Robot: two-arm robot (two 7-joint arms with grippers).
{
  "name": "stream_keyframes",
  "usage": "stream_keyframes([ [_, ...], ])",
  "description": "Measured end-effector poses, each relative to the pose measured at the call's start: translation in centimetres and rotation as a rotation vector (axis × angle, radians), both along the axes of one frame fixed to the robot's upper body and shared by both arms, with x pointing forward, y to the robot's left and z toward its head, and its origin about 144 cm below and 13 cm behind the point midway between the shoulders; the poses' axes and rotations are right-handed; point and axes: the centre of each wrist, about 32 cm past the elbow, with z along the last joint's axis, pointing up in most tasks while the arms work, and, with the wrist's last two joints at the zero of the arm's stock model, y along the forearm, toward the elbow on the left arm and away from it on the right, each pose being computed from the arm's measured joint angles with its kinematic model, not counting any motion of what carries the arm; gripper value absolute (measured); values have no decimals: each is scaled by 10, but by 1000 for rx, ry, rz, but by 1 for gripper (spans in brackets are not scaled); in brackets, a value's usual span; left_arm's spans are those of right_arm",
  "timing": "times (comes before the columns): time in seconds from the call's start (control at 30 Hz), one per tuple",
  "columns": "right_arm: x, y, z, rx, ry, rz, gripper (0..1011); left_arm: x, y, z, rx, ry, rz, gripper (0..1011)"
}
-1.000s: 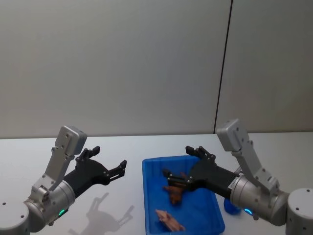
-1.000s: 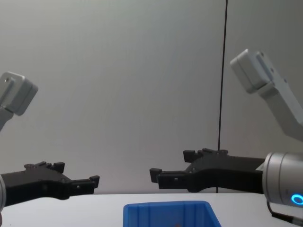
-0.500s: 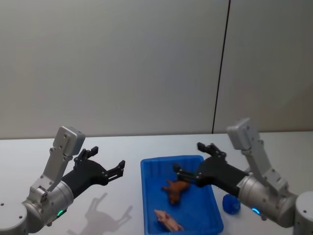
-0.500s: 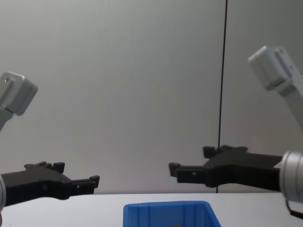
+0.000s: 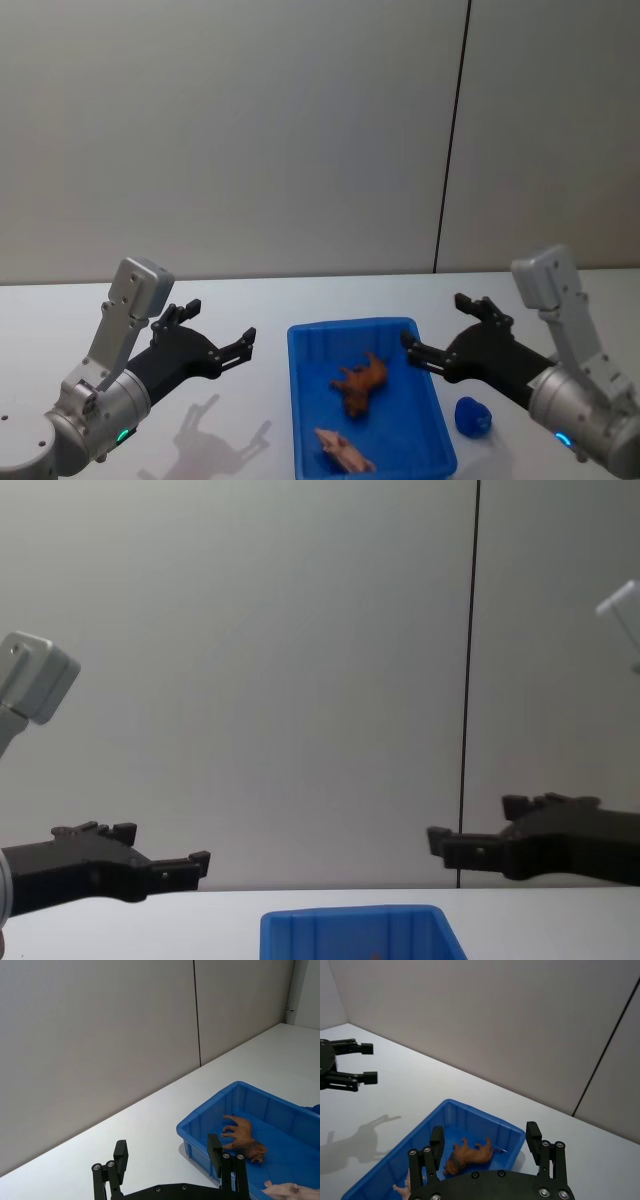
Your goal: Pick up the two dolls from the table and place them into the box.
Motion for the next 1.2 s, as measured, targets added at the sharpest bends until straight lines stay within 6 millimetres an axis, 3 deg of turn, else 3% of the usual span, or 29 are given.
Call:
stream_keyframes([
  [0.43,-6,-17,-5,-43,55,-65,1000,0,0,0,0,0,0,1001],
  [1.2,1,-51,-41,-119,205,-139,1001,0,0,0,0,0,0,1001],
])
